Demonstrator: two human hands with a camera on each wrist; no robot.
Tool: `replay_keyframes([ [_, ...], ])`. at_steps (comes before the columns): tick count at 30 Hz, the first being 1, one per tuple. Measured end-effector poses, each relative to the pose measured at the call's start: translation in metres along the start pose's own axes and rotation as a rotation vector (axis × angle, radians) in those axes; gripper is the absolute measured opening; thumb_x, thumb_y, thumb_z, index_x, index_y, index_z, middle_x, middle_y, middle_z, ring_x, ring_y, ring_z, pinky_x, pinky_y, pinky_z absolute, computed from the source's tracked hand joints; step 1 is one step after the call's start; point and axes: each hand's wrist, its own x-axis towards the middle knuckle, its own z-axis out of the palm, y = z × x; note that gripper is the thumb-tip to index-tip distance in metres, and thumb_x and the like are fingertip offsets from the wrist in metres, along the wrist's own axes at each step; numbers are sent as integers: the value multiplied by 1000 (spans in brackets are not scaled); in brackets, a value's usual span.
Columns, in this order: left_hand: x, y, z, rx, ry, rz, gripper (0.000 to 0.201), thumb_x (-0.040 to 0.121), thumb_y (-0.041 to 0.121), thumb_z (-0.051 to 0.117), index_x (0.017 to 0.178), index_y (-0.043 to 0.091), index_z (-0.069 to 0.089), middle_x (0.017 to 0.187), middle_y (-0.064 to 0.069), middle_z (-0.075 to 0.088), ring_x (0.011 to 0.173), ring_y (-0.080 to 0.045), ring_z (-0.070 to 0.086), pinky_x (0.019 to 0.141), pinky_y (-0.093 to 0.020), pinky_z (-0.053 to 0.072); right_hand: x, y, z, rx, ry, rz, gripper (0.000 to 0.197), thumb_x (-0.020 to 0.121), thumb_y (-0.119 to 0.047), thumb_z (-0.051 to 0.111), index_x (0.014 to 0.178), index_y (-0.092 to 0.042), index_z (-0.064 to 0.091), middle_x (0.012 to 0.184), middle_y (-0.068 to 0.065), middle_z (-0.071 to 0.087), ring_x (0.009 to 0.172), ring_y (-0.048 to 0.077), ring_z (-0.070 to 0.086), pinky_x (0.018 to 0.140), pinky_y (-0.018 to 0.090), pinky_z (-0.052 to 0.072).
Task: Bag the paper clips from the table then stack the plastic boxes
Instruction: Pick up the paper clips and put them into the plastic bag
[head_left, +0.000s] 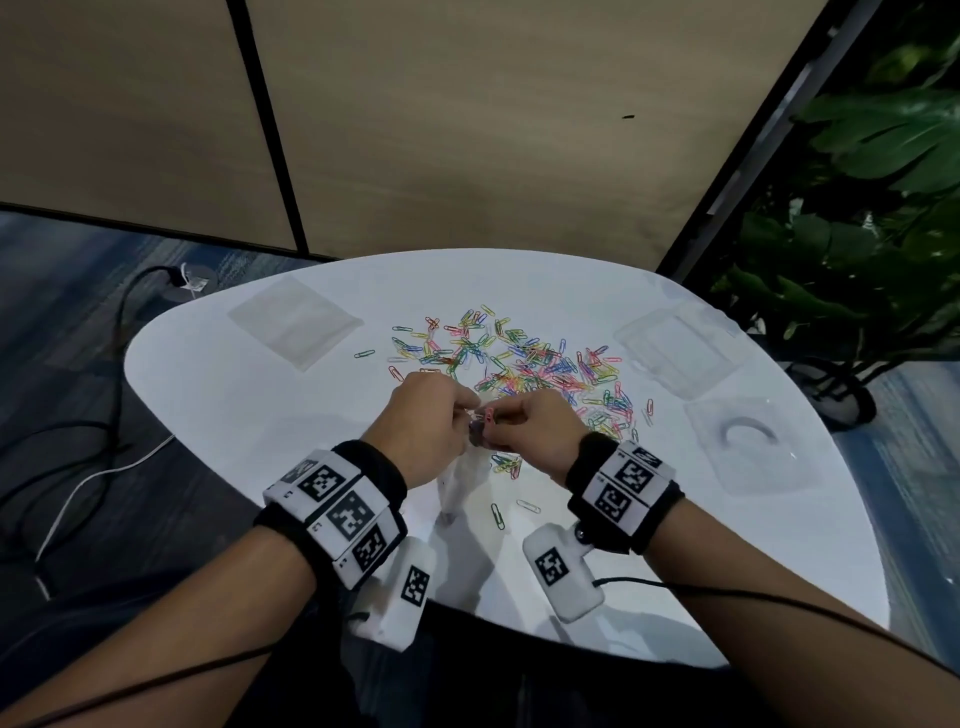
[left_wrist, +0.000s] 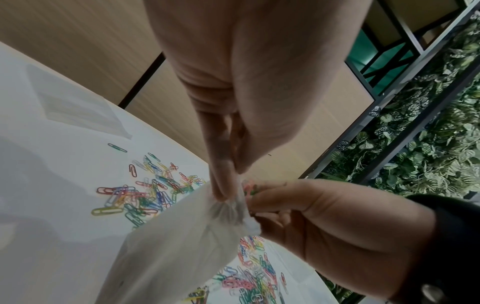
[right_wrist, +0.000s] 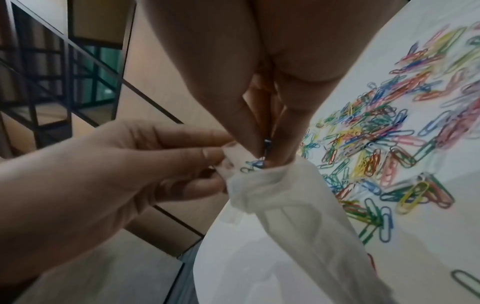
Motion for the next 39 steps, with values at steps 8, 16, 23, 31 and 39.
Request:
replay_keyframes([
  [8,-1,-5,-4,6,-9,42,28,89,4,54,91,19,77,79,-6,73,74,-24,71,76,-40,60,2,-10,18,-397,73,-100,19,82,-2,62,93,-10,75,70,4,71,66,17,69,55,14,51],
  [16,0,-11,-21,10,42,-20,29,89,3,55,107,11,76,88,-11,74,82,-28,72,85,-40,59,-2,-25,-2,-281,30,-236,25,88,-1,55,94,-14,76,90,3,76,75,14,73,72,24,58],
  [23,-4,-25,-45,-33,125,-99,30,92,3,56,117,8,70,89,-9,71,67,-21,73,81,-32,60,-9,43,2,-1086,-202,-412,40,96,-17,51,135,-25,55,150,3,44,134,23,45,110,44,40],
  [31,-7,-36,-42,31,68,-78,30,90,3,56,115,7,72,96,-14,74,91,-31,71,92,-40,56,0,126,43,-1479,-203,-701,78,83,-17,65,150,-17,26,159,10,25,143,38,30,110,59,33],
  [39,-6,-34,-35,63,45,-46,23,88,1,52,85,11,73,86,-17,72,84,-33,68,83,-40,59,44,114,14,-1424,-49,-270,79,91,-10,57,148,-35,9,163,6,6,140,49,23,103,61,39],
])
